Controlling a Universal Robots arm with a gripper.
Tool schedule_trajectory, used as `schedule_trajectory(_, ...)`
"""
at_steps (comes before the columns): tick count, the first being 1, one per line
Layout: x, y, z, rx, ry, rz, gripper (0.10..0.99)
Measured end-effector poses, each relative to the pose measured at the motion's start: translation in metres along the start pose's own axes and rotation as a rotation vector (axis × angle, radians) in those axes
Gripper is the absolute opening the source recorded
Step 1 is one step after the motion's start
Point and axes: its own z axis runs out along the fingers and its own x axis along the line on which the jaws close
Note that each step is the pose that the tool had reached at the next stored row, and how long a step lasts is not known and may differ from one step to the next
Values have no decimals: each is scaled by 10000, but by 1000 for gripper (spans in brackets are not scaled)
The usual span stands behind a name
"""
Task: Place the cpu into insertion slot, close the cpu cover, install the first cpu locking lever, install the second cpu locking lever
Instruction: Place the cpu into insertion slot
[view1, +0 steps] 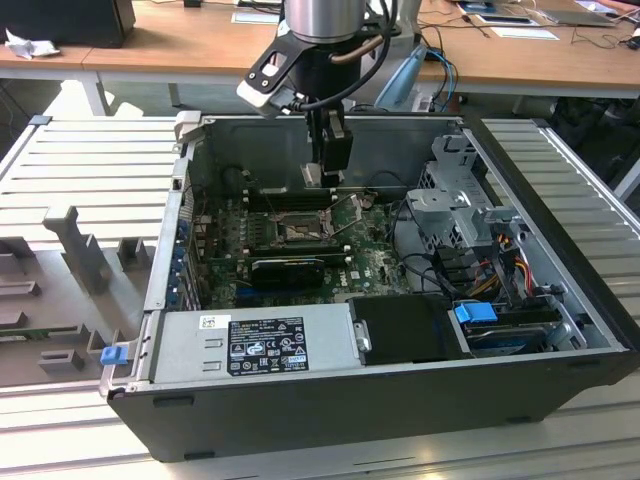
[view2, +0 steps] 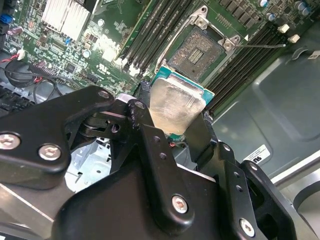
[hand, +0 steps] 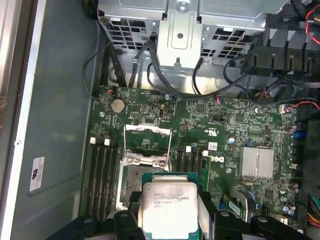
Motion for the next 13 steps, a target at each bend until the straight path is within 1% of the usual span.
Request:
schedule_trajectory(10,0,-2,26,-9,-43,472,529)
schedule_trajectory(13,-1,-4,41,-11,-45,528,529)
